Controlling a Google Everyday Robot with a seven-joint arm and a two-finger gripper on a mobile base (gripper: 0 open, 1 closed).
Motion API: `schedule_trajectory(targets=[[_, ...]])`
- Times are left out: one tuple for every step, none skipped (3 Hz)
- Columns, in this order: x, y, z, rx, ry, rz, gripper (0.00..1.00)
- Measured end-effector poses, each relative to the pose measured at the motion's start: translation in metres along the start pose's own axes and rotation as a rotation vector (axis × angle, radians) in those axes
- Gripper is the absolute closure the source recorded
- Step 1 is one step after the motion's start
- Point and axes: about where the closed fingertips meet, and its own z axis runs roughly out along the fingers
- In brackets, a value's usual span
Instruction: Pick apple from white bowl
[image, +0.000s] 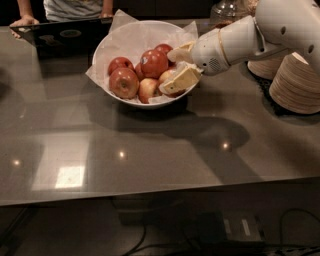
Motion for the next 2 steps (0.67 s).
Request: schedule_trajectory(targets=[[0.0022, 0.0070, -0.0015, -0.035, 0.024, 0.018, 0.33], [0.0031, 0.0161, -0.0040, -0.068, 0.040, 0.031, 0.32]])
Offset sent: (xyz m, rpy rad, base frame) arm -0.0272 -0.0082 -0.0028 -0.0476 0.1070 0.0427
